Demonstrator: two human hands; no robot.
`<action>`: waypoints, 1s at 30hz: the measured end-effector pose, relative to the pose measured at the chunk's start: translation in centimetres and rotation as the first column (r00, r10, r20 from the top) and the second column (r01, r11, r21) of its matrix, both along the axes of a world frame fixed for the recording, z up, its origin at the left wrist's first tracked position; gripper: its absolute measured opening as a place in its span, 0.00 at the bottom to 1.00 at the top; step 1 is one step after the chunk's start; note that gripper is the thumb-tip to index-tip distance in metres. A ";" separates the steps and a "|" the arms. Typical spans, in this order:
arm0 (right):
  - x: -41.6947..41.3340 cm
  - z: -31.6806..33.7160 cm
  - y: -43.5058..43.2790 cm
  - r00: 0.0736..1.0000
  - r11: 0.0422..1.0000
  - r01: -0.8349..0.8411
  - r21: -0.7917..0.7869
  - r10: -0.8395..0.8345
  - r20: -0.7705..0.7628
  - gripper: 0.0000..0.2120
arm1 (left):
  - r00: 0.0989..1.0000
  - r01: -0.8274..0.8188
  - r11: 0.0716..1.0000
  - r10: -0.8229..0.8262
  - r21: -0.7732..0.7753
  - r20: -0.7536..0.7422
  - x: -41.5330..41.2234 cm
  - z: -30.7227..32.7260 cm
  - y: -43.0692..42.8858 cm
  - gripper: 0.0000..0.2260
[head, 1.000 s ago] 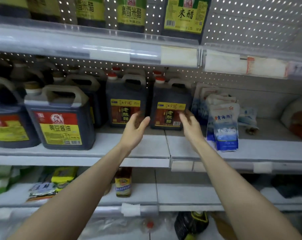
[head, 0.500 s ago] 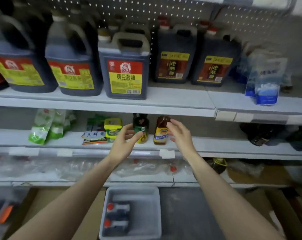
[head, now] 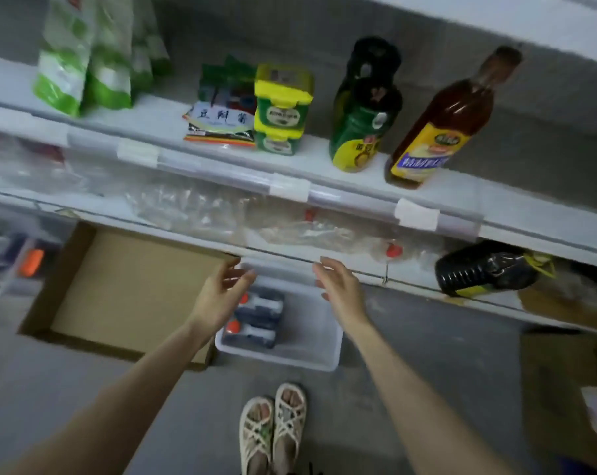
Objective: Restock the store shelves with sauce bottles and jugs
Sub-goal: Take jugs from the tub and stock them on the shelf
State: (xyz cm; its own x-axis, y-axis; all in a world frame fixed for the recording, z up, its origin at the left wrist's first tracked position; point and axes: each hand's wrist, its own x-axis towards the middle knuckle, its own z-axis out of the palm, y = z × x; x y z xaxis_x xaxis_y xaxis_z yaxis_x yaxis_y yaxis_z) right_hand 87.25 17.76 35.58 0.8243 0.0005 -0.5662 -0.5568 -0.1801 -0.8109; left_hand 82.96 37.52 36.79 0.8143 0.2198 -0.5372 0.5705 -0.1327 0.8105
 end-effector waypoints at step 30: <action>-0.2 -41.2 6.5 0.927 0.905 -0.375 -0.199 0.371 -0.060 0.09 | 0.967 -0.150 0.989 0.147 0.001 -0.208 -4.0 -40.0 2.6 0.10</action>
State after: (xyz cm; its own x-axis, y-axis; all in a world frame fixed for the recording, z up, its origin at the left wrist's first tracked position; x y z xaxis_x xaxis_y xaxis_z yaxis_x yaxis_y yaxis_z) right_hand 87.01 24.27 -5.57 0.7749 0.1893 -0.6030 -0.4322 -0.5374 -0.7241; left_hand 78.92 40.12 -3.24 0.6438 0.3211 -0.6946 0.7384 -0.0226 0.6739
